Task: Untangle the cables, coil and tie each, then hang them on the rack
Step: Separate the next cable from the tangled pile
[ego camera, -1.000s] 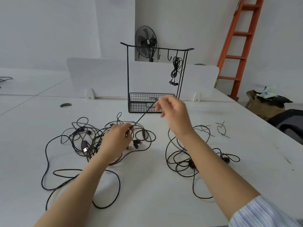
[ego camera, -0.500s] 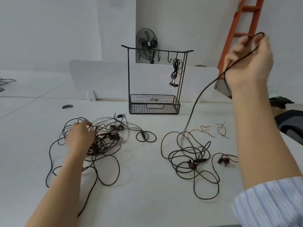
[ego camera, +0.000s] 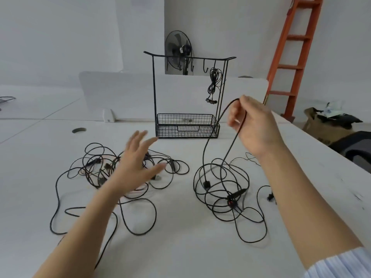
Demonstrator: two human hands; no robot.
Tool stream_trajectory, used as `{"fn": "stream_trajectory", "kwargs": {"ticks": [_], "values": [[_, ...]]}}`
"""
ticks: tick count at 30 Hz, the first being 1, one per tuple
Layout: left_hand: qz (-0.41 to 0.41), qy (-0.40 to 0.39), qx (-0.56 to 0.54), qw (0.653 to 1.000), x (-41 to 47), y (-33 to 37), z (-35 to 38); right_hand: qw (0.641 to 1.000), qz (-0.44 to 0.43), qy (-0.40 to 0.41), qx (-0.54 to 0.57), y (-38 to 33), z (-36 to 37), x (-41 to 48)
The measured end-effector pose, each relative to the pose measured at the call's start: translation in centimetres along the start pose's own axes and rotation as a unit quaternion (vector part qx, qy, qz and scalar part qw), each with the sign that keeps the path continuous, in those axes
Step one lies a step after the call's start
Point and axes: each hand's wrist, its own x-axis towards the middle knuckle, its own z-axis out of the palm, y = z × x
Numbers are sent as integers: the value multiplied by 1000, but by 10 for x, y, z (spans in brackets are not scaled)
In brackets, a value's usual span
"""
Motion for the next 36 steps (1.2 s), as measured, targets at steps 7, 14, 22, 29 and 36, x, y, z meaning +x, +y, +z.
{"fn": "stream_trajectory", "kwargs": {"ticks": [7,14,22,29,36], "values": [[-65,-173,-367,912,-7,53,63,965,19,-217,-148,17,19,-15],[-239,53,-657,713,8,31,53,941,-119,-76,-309,29,-1,-12],[-340,44,-628,698,12,8,58,756,-176,-42,-628,111,-27,-29],[-339,20,-680,649,7,11,62,722,-159,-111,-664,117,-29,-34],[-359,108,-711,595,7,4,62,658,23,-290,-695,121,-21,-39]]}}
